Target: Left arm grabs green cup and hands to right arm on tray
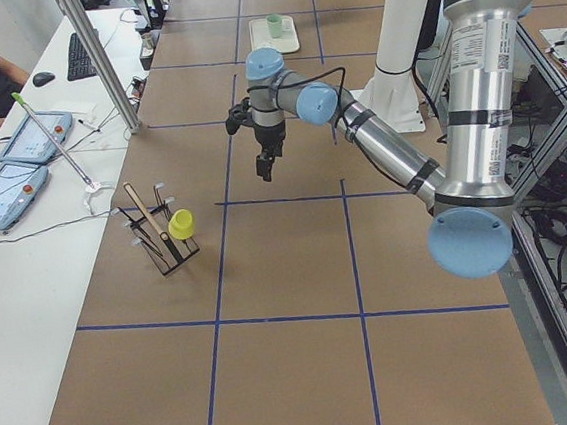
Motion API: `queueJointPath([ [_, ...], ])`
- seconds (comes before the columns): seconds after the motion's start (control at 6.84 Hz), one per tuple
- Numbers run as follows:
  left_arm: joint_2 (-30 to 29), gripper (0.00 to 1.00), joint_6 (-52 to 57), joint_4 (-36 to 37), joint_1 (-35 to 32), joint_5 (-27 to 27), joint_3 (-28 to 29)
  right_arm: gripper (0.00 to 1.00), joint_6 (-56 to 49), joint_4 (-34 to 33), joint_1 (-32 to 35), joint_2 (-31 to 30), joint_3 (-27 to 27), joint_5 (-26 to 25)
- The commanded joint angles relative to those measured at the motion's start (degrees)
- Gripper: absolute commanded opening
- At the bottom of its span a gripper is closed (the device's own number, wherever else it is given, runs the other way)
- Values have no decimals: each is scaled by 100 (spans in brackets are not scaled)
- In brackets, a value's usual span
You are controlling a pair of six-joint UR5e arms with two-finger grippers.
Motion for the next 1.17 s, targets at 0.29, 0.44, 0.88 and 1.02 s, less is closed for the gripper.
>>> queueJointPath([
  [0.29, 1021, 100, 2487, -10, -1904, -457, 1256, 100, -393, -5, 501, -365, -28, 446],
  [0.44, 1030, 100, 2487, -80, -1915, -466, 1642, 100, -384, 4, 501, -382, -37, 498],
  [0.88, 1030, 100, 2487, -98, -1950, -475, 1813, 100, -402, 22, 501, -365, -37, 420],
  [1.02, 1030, 100, 2487, -98, -2151, -475, 1813, 100, -402, 22, 501, -374, -11, 419],
])
